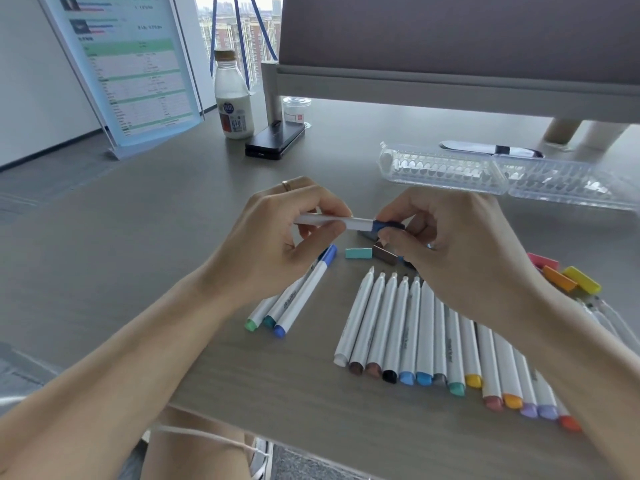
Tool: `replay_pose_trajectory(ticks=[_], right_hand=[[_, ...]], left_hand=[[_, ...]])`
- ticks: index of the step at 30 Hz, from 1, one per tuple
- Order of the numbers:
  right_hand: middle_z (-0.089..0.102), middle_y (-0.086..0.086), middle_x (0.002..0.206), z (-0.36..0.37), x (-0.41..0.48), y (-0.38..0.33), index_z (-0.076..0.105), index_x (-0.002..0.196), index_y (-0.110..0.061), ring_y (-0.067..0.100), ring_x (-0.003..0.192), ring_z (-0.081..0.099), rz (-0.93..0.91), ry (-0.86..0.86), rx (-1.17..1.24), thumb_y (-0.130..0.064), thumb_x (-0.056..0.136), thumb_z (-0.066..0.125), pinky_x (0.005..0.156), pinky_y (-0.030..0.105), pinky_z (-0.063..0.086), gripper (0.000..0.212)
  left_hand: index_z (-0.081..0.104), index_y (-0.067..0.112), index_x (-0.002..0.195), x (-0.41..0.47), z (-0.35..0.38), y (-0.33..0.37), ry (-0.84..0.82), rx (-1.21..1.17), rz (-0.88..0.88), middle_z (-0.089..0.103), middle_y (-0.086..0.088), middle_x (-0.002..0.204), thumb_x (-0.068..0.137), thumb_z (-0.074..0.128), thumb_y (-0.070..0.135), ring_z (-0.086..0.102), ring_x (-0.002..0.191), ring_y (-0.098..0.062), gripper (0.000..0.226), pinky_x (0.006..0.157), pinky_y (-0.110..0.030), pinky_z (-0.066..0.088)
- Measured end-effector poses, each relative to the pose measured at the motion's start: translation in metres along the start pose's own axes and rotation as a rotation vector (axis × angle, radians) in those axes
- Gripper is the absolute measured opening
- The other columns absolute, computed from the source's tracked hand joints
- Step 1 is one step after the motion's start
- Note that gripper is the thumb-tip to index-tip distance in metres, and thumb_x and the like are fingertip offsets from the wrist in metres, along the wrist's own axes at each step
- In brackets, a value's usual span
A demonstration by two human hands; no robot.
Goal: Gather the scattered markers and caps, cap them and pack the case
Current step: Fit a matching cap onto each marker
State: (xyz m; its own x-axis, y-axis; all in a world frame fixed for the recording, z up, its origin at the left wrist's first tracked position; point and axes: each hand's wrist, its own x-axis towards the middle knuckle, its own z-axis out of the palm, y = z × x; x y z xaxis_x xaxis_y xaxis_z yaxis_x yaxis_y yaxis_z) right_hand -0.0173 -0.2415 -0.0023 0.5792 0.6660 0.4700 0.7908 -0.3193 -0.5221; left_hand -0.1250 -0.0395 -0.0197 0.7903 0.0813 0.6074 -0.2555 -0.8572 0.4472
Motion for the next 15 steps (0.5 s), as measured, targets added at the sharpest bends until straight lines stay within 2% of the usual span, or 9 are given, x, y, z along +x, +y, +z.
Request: replay_pose_trajectory(ticks=[3, 6, 8, 10, 12, 15], right_hand=[[0.066, -0.027, 0.07, -0.002, 0.0, -0.002, 0.075, 0.097, -0.032, -0.003, 0.075, 0.066, -0.008, 0.004, -0.003, -0.017, 0.092, 0.073, 0.07, 0.018, 0.052, 0.016], [0.07, -0.021, 0.075, -0.001, 0.0, -0.002, 0.075, 0.102, -0.036, -0.002, 0.076, 0.067, 0.02, -0.023, -0.002, -0.025, 0.095, 0.069, 0.071, 0.019, 0.054, 0.014], [0.073, -0.016, 0.078, -0.001, 0.001, -0.001, 0.074, 0.106, -0.038, 0.0, 0.073, 0.068, 0.066, -0.022, 0.027, -0.033, 0.097, 0.064, 0.072, 0.021, 0.056, 0.014], [0.073, -0.018, 0.075, -0.003, 0.002, 0.001, 0.074, 0.105, -0.037, -0.003, 0.071, 0.068, 0.127, 0.015, 0.093, -0.036, 0.099, 0.06, 0.063, 0.011, 0.05, 0.015], [0.071, -0.025, 0.075, -0.005, 0.003, 0.004, 0.075, 0.102, -0.035, -0.007, 0.074, 0.066, 0.171, 0.048, 0.112, -0.038, 0.1, 0.058, 0.06, 0.009, 0.043, 0.017], [0.071, -0.027, 0.076, -0.007, 0.002, 0.006, 0.075, 0.095, -0.034, -0.008, 0.078, 0.066, 0.201, 0.06, 0.112, -0.039, 0.101, 0.055, 0.068, 0.015, 0.046, 0.021]], left_hand=[[0.08, 0.022, 0.097, 0.008, -0.017, 0.018, -0.065, 0.127, -0.006, 0.074, 0.015, 0.086, 0.093, 0.077, 0.026, 0.067, 0.083, -0.003, 0.006, 0.074, -0.01, 0.046], [0.079, 0.029, 0.081, 0.017, -0.033, 0.038, -0.286, 0.25, -0.171, 0.072, 0.019, 0.069, 0.086, 0.077, 0.044, 0.065, 0.072, 0.008, 0.016, 0.062, -0.003, 0.042], [0.077, 0.029, 0.075, 0.019, -0.035, 0.046, -0.425, 0.324, -0.279, 0.069, 0.021, 0.064, 0.08, 0.071, 0.055, 0.065, 0.065, 0.005, 0.027, 0.057, -0.01, 0.047], [0.074, 0.027, 0.071, 0.015, -0.03, 0.049, -0.532, 0.362, -0.356, 0.069, 0.02, 0.063, 0.08, 0.069, 0.055, 0.065, 0.061, -0.002, 0.03, 0.058, -0.022, 0.055], [0.069, 0.024, 0.067, 0.009, -0.024, 0.048, -0.569, 0.396, -0.401, 0.068, 0.009, 0.061, 0.08, 0.071, 0.048, 0.066, 0.059, -0.01, 0.027, 0.059, -0.031, 0.058], [0.064, 0.022, 0.064, 0.003, -0.019, 0.046, -0.57, 0.454, -0.429, 0.065, 0.005, 0.064, 0.081, 0.07, 0.046, 0.065, 0.062, -0.016, 0.03, 0.059, -0.031, 0.056]])
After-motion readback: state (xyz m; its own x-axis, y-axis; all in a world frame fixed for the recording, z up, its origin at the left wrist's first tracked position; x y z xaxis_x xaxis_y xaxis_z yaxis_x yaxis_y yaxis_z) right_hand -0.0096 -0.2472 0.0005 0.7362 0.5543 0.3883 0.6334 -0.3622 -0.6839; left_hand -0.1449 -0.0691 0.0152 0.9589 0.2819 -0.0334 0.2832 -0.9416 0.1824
